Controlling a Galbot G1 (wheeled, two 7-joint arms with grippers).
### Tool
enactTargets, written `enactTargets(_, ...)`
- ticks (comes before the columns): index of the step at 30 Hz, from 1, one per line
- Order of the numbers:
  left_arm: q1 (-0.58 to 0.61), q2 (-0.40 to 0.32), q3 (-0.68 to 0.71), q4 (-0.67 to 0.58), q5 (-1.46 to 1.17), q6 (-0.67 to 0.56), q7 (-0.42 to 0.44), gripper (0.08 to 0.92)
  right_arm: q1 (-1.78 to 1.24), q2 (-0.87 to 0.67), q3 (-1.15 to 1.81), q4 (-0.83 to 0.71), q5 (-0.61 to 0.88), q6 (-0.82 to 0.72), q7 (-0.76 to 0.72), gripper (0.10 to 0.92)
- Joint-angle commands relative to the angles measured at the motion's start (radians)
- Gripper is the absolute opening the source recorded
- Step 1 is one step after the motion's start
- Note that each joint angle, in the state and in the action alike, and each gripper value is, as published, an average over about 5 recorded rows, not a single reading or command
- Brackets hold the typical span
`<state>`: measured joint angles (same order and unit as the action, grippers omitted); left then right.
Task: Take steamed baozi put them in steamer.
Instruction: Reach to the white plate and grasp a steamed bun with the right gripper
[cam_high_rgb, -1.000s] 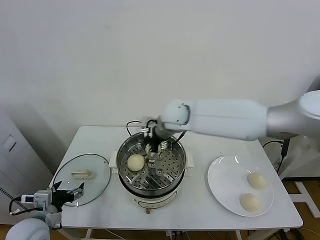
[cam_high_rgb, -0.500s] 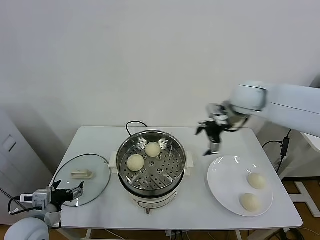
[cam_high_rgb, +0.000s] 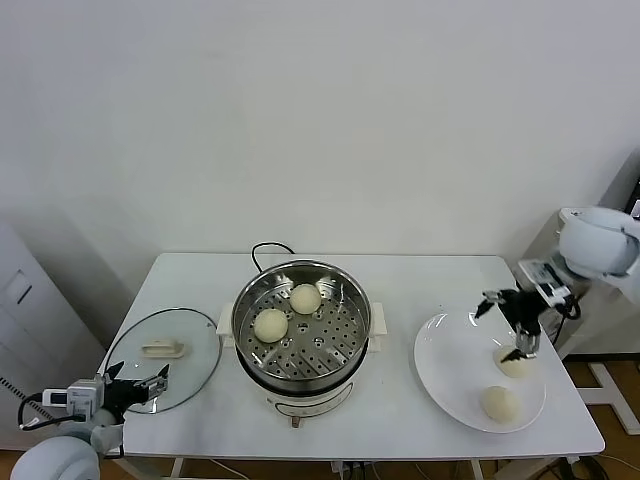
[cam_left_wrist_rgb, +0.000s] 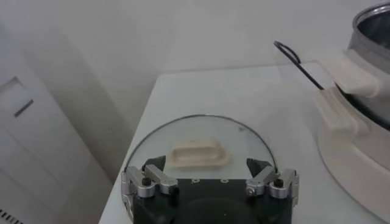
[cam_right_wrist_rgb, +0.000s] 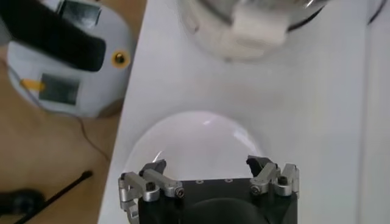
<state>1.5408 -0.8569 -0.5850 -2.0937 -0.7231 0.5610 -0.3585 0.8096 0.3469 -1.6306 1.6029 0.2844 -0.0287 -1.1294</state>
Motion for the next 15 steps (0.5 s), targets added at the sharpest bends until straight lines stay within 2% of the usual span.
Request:
enactTargets(1,0.001,0.001,0.001,0.003,0.0,0.001,0.0,0.823,-0.392,-0.088,0.299,-0.028,-0.158,0.081,-0.022,0.823)
enactTargets(15,0.007,-0.013,0.001,0.001,0.005,0.002,0.0,0.823,-0.694,-0.043,0.541,-0.084,-0.248,0.063,0.059,0.823)
